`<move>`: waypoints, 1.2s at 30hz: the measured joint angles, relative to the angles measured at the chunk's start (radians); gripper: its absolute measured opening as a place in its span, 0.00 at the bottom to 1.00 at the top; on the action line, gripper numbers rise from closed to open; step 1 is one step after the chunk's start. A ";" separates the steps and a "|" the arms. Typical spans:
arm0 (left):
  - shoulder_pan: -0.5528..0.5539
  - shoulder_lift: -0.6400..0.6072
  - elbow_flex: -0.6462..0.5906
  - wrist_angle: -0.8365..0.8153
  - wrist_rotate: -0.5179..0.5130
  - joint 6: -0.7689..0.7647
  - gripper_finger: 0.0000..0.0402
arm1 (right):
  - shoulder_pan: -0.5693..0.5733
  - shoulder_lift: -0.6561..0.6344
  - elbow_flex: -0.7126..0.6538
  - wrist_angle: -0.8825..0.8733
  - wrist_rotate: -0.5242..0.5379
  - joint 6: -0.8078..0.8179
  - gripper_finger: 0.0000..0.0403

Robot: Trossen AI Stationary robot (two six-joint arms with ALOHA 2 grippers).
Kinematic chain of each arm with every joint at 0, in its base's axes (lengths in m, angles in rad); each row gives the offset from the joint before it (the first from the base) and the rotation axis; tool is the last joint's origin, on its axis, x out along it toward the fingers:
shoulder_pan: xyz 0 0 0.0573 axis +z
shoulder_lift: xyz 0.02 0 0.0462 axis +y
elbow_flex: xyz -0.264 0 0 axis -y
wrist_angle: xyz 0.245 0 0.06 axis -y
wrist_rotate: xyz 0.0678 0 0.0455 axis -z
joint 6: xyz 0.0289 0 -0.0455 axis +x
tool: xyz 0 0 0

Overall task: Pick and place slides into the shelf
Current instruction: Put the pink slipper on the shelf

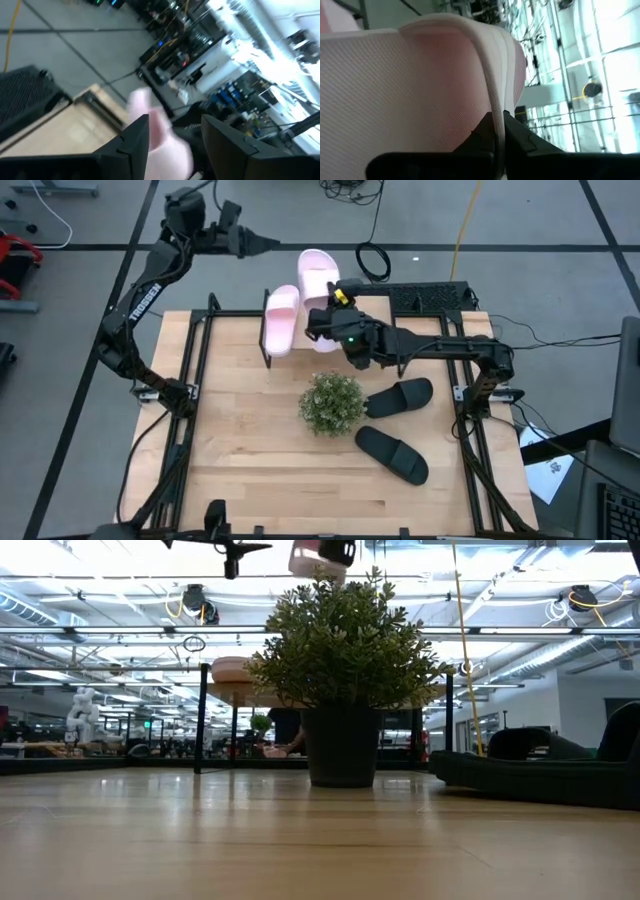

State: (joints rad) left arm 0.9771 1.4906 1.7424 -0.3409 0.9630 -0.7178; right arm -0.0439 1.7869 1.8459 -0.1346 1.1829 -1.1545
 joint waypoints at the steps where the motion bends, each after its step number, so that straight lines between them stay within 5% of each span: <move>1: 0.000 0.000 0.000 0.023 0.000 -0.006 0.43 | -0.004 0.006 -0.001 -0.007 0.000 0.022 0.00; 10: -0.002 0.000 0.000 0.061 0.001 -0.025 0.43 | -0.079 0.065 -0.001 -0.067 -0.064 0.237 0.00; 19: -0.002 0.000 0.000 0.061 0.003 -0.013 0.44 | -0.167 0.064 -0.001 -0.277 -0.311 0.647 0.00; 36: 0.000 0.000 0.000 0.061 -0.006 0.011 0.44 | -0.224 0.150 0.000 -0.295 -0.322 0.892 0.00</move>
State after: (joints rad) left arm 0.9768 1.4902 1.7424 -0.2794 0.9568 -0.7071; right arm -0.2677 1.9364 1.8457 -0.4298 0.8612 -0.2629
